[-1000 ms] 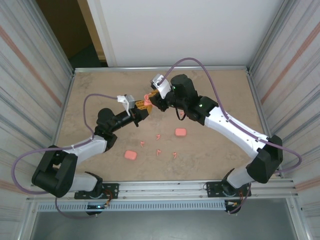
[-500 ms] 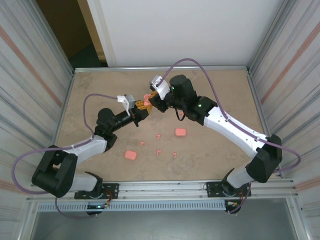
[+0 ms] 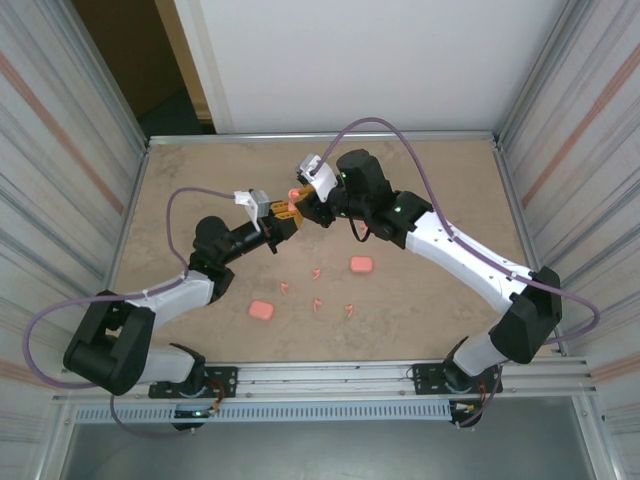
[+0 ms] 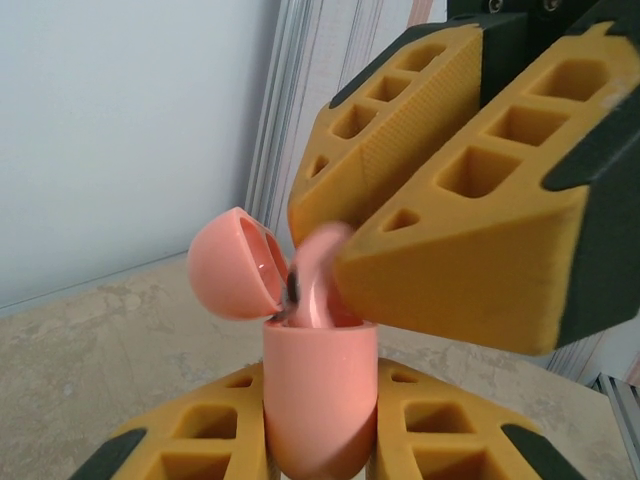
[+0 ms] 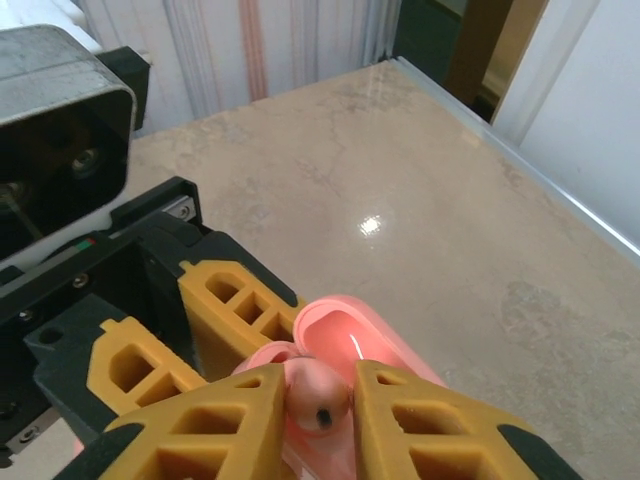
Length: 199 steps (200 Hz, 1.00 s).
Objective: Insert the wireless bluetooth earbuds into the charging case
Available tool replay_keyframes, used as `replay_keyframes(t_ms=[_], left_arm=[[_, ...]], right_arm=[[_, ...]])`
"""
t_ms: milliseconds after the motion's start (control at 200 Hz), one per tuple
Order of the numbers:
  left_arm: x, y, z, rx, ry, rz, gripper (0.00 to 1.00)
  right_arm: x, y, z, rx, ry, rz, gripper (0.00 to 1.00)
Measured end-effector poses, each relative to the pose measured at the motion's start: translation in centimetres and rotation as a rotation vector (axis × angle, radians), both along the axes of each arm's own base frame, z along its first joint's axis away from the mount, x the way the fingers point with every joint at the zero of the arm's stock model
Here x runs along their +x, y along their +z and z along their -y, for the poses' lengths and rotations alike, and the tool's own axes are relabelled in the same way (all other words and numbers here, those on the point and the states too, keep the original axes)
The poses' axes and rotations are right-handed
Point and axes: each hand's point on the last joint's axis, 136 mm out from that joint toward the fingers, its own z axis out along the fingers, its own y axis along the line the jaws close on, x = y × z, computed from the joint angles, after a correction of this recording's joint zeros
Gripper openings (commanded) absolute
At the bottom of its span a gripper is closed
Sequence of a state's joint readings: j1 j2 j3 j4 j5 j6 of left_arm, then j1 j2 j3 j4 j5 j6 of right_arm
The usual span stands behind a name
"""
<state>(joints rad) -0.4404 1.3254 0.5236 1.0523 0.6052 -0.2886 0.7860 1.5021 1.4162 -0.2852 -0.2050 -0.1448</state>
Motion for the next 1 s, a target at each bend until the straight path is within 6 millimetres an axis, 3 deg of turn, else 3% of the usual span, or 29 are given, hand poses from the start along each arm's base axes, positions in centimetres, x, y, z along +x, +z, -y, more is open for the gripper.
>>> replay_keyframes(t_ms=[441,802,997], left_arm=[[0.0,0.1,0.0,-0.001,0.000,0.003,0.00],[-0.1,0.4,-0.1,-0.005,0.001,0.010,0.00],[-0.3,1.2,-0.3,-0.020,0.008,0.029,0.00]], right_arm=[[-0.3,1.2,0.5,0.014,0.010,0.008,0.53],[1.1,5.4,4.7,0.121,-0.094,0.027,0.65],[2.6,5.4,7.4,0.175,-0.174,-0.032,0.66]])
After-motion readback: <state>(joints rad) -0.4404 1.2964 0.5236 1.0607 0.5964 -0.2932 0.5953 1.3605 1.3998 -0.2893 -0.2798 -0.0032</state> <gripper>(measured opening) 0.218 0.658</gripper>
